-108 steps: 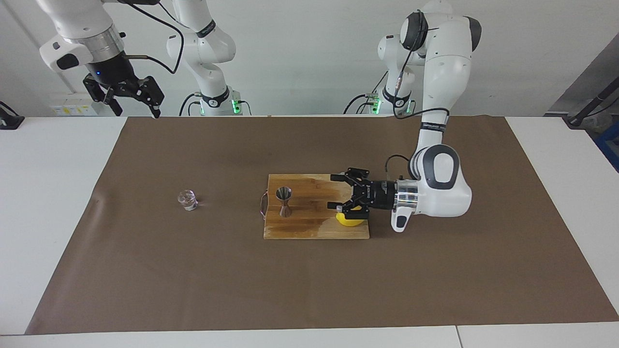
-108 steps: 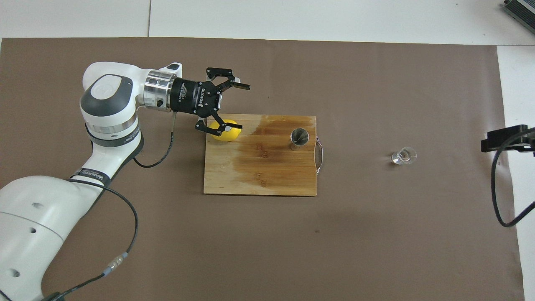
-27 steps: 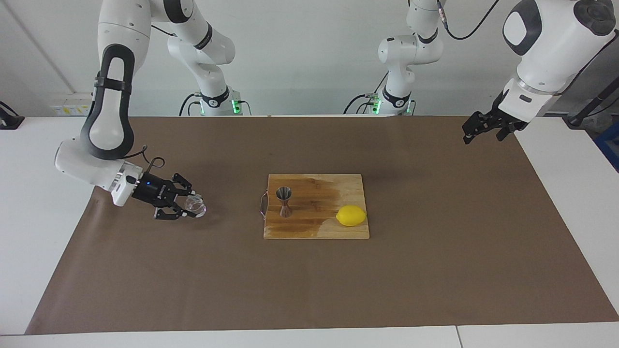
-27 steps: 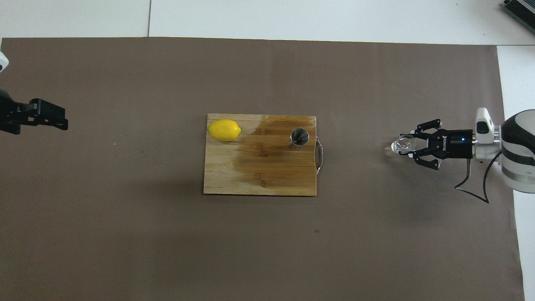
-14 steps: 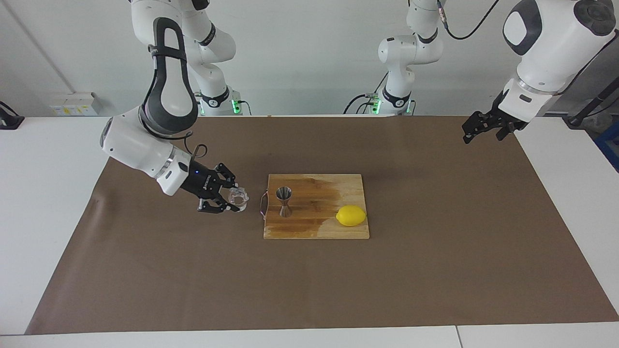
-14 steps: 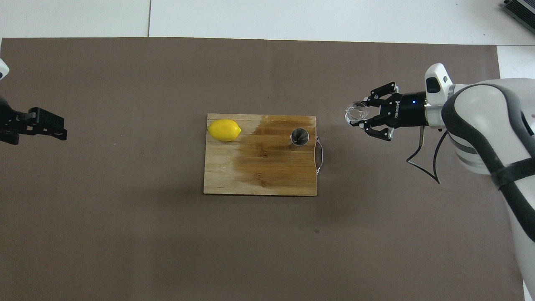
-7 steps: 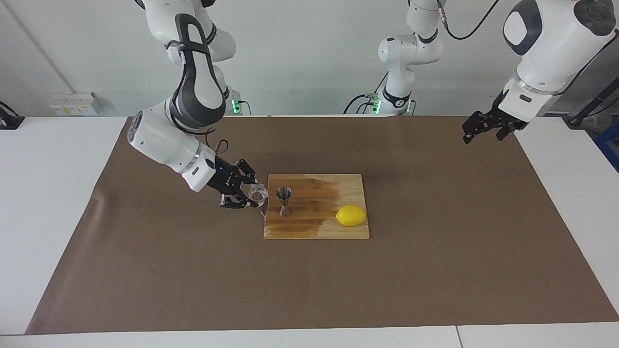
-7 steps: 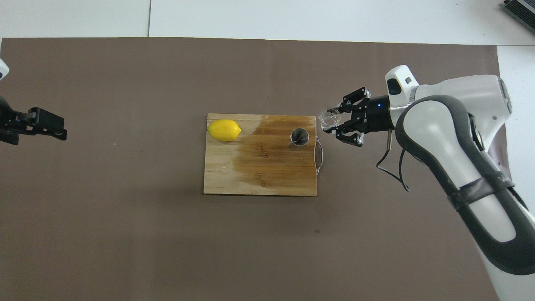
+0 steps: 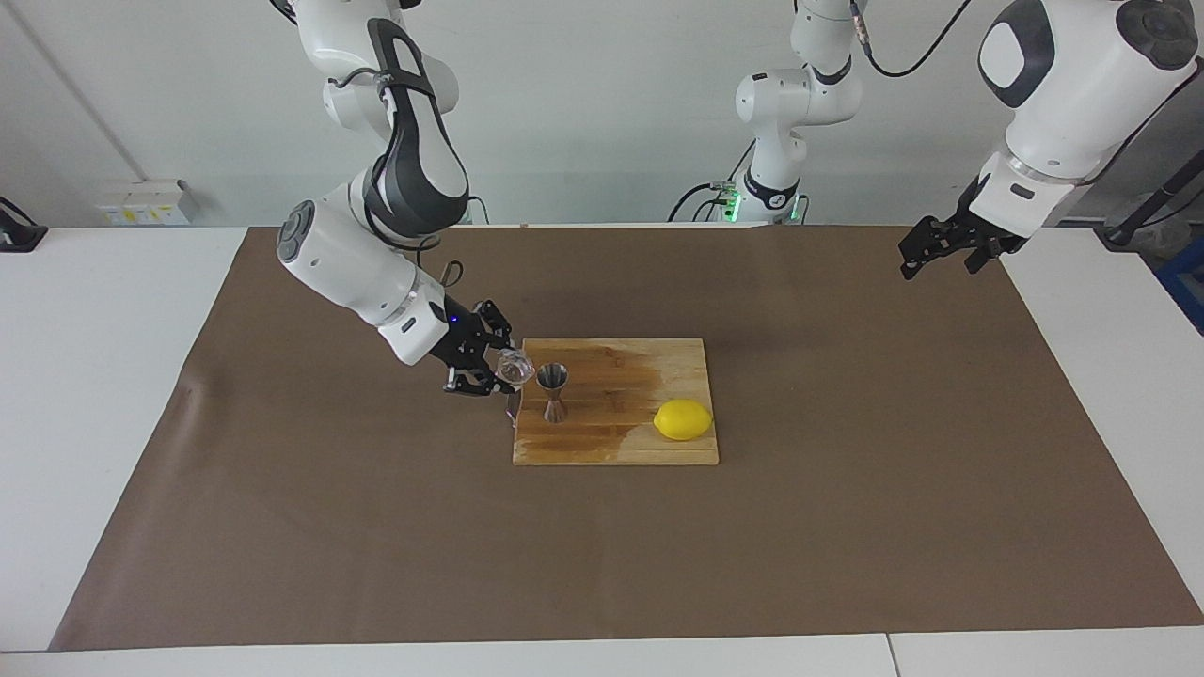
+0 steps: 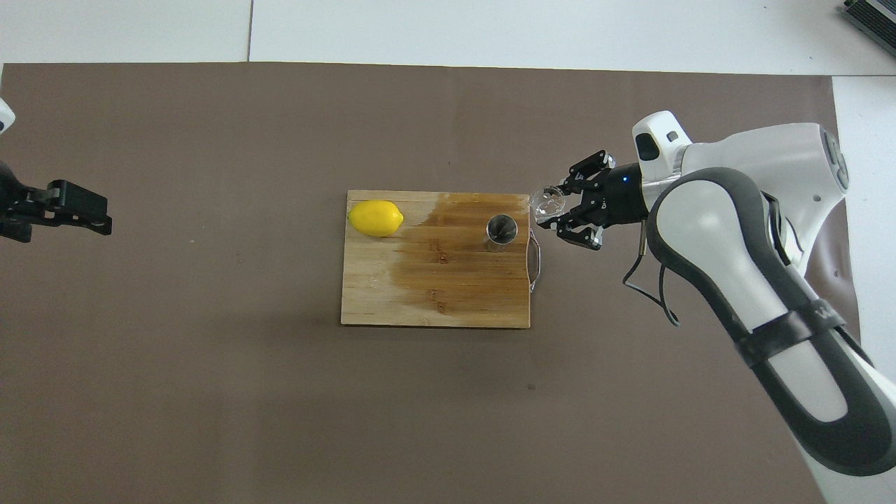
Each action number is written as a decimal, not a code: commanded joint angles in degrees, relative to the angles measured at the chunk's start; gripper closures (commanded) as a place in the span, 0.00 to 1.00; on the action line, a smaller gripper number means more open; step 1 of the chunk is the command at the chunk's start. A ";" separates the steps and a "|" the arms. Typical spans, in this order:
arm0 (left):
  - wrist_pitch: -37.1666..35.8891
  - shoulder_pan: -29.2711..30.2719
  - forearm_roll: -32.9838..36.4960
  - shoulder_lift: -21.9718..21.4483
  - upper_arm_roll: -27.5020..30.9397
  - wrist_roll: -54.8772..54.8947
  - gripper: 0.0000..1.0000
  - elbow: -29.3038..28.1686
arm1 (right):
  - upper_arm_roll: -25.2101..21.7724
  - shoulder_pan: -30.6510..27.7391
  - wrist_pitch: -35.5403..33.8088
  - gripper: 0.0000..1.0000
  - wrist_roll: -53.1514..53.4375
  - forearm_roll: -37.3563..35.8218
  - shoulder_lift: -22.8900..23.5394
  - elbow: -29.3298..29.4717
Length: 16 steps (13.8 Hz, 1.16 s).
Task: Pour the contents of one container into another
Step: 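Lift the glass with the right gripper over the metal cup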
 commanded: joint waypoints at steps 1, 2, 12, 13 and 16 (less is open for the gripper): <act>-0.31 0.30 0.66 -1.56 -0.28 -0.65 0.00 -1.62 | -0.02 0.57 0.55 1.00 4.76 -3.75 -1.97 -1.19; -0.31 0.30 0.66 -1.56 -0.28 -0.65 0.00 -1.62 | -0.11 1.26 0.20 1.00 6.17 -4.98 -1.97 -0.84; -0.31 0.30 0.66 -1.56 -0.28 -0.65 0.00 -1.62 | 0.24 3.56 -0.77 1.00 15.84 -13.60 -1.70 1.88; -0.31 0.30 0.66 -1.56 -0.28 -0.65 0.00 -1.71 | 0.24 4.17 -1.20 1.00 16.54 -14.39 -1.62 2.41; -0.31 0.30 0.66 -1.56 -0.28 -0.65 0.00 -1.62 | 0.24 4.35 -2.17 1.00 18.74 -16.50 -1.35 3.38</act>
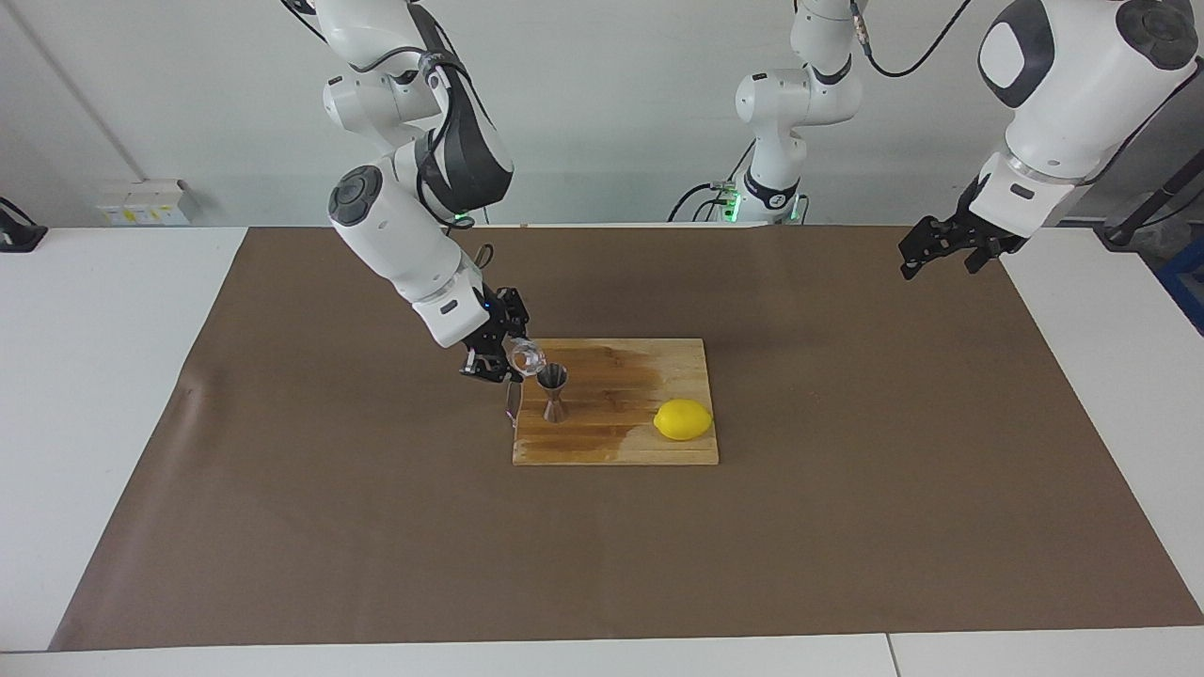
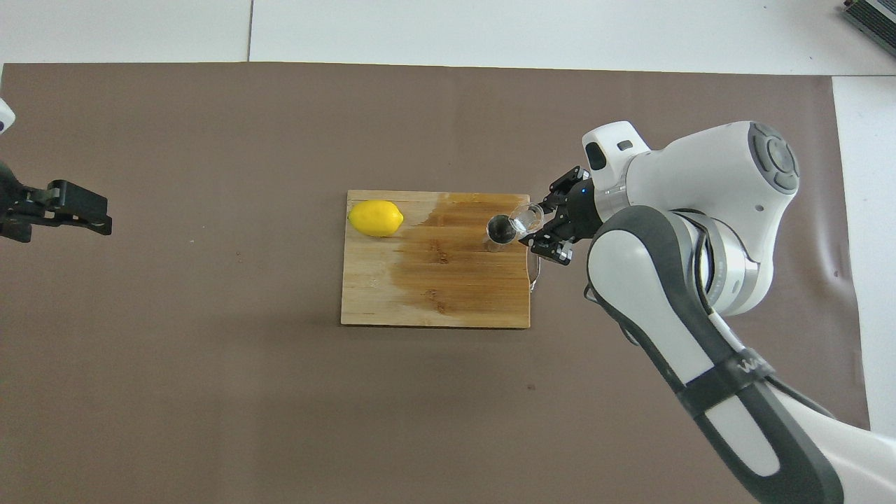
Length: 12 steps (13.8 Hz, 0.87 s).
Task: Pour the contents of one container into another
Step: 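Tilt the glass with the right gripper to pour into the cup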
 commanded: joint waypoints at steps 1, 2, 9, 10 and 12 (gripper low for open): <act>-0.30 0.30 0.66 -1.56 -0.28 -0.64 0.00 -1.62 | 0.19 0.09 -1.82 1.00 3.28 -3.19 -0.19 1.55; -0.30 0.30 0.66 -1.56 -0.28 -0.64 0.00 -1.62 | 0.19 0.26 -2.52 1.00 3.81 -3.72 -0.10 1.99; -0.22 0.30 0.66 -1.56 -0.28 -0.64 0.00 -1.62 | 0.28 0.44 -4.90 1.00 7.94 -7.85 0.78 4.45; -0.30 0.30 0.66 -1.56 -0.28 -0.64 0.00 -1.62 | 0.28 1.40 -5.07 1.00 8.21 -8.20 0.87 4.46; -0.30 0.30 0.66 -1.56 -0.28 -0.64 0.00 -1.62 | 0.19 2.11 -5.95 1.00 8.64 -9.08 0.87 4.63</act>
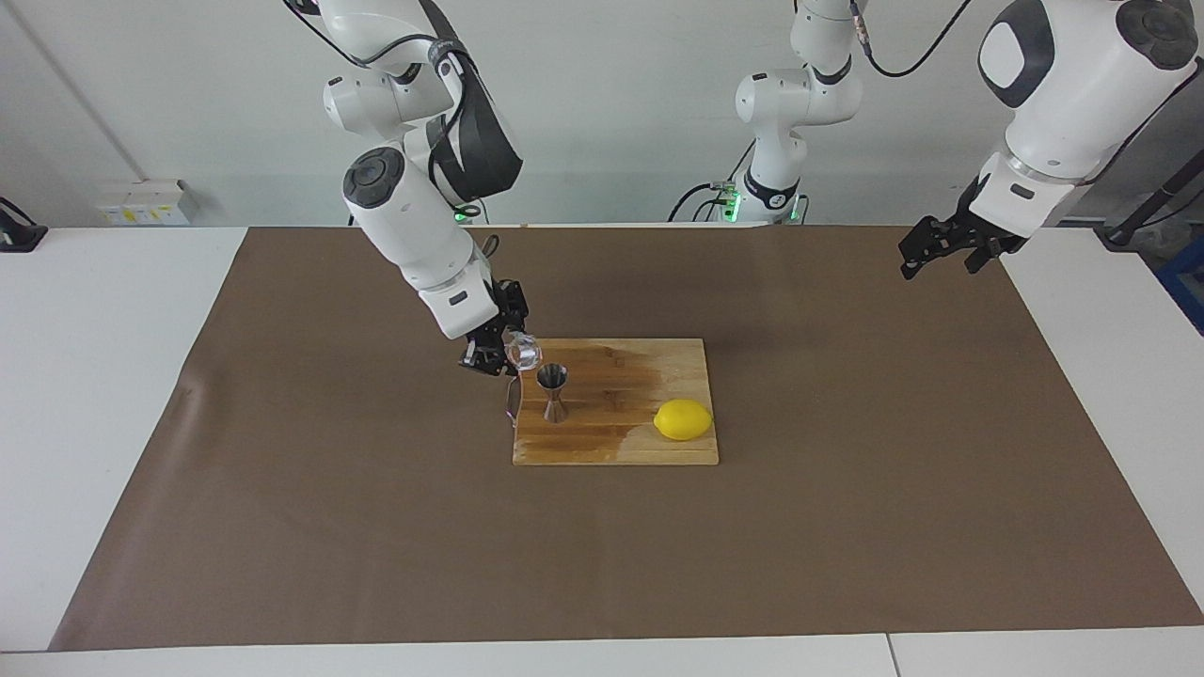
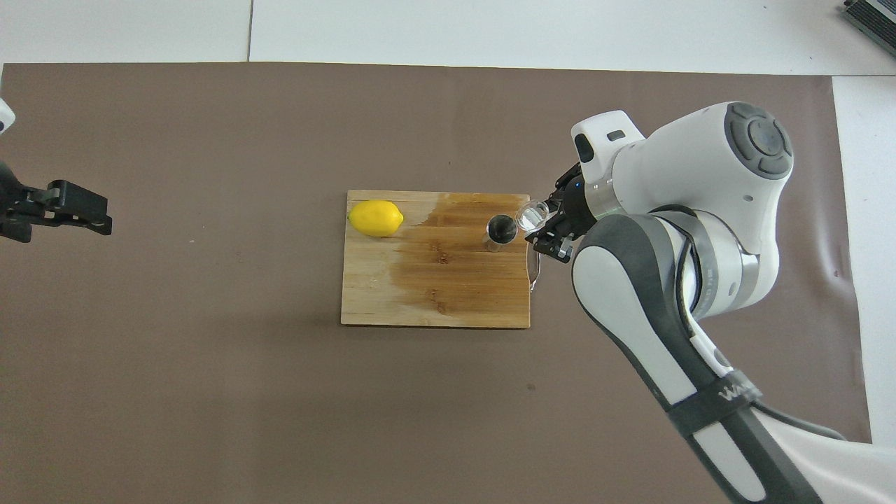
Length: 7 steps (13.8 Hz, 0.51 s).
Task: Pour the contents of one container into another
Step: 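Tilt the glass with the right gripper to pour into the cup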
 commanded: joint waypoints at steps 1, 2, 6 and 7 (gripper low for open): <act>-0.30 0.30 0.66 -1.56 -0.28 -0.64 0.00 -1.70 | 0.16 0.87 -1.69 1.00 3.13 -3.19 0.70 1.73; -0.30 0.30 0.66 -1.56 -0.28 -0.64 0.00 -1.62 | 0.16 0.96 -1.95 1.00 3.31 -3.37 0.70 1.73; -0.30 0.30 0.66 -1.56 -0.28 -0.64 0.00 -1.61 | 0.25 1.04 -3.79 1.00 3.84 -5.83 2.62 4.27; -0.30 0.30 0.66 -1.56 -0.28 -0.64 0.00 -1.61 | 0.17 0.96 -4.32 1.00 3.84 -6.00 2.80 4.71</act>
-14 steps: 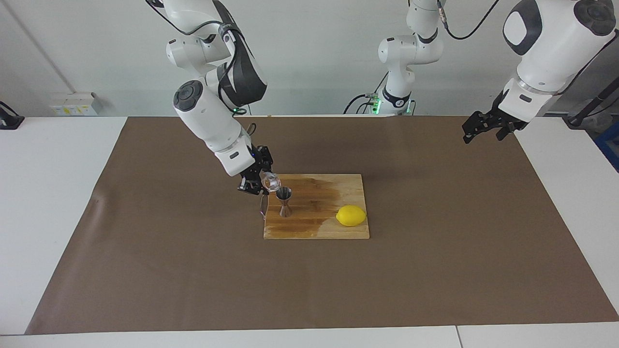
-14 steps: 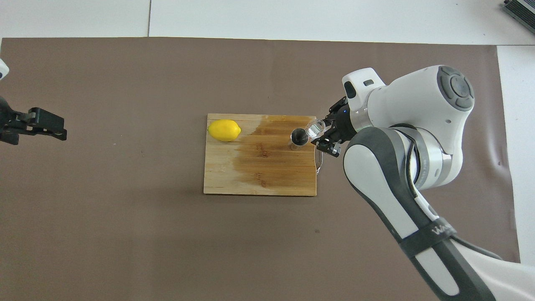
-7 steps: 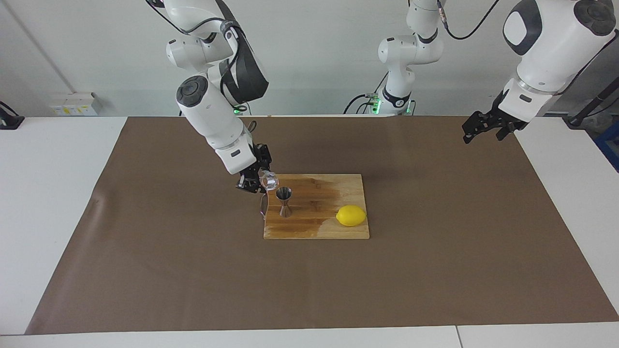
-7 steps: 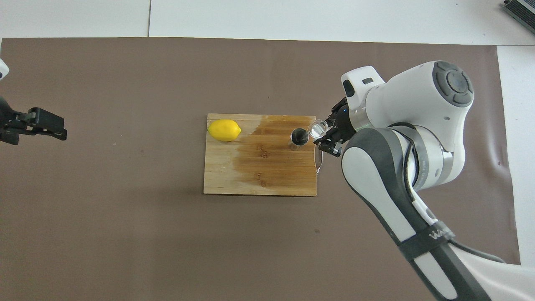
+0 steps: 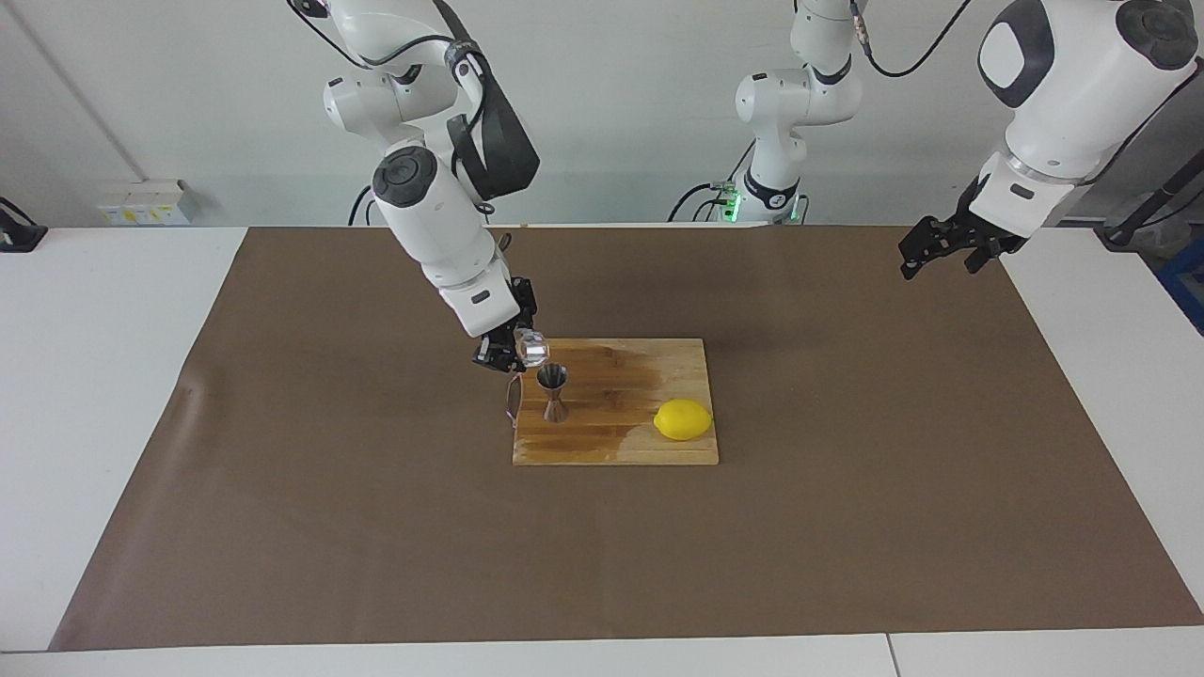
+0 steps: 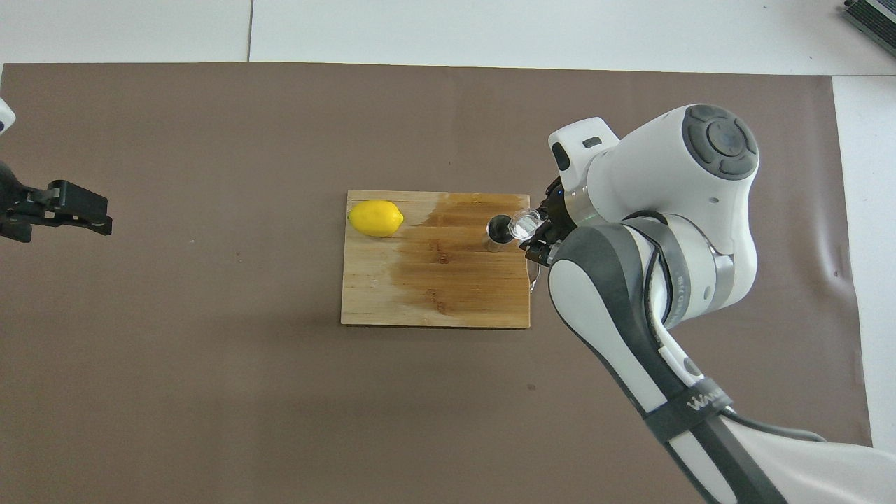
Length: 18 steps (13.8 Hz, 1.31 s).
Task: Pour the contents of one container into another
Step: 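Tilt the glass with the right gripper to pour into the cup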
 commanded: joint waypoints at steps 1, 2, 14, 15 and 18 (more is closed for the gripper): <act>-0.30 0.29 0.66 -1.56 -0.28 -0.64 0.00 -1.61 | 0.18 -0.31 -2.55 1.00 1.76 -2.56 1.80 3.65; -0.30 0.29 0.66 -1.56 -0.28 -0.64 0.00 -1.61 | 0.18 -0.31 -2.81 1.00 1.93 -2.83 2.32 4.09; -0.30 0.29 0.66 -1.56 -0.28 -0.64 0.00 -1.61 | 0.18 0.91 -8.26 1.00 5.71 -6.61 7.25 11.83; -0.30 0.29 0.66 -1.56 -0.28 -0.64 0.00 -1.61 | 0.18 1.00 -8.87 1.00 5.97 -6.96 7.25 11.83; -0.30 0.29 0.66 -1.56 -0.28 -0.64 0.00 -1.61 | 0.18 1.44 -9.23 1.00 6.50 -8.10 7.33 11.92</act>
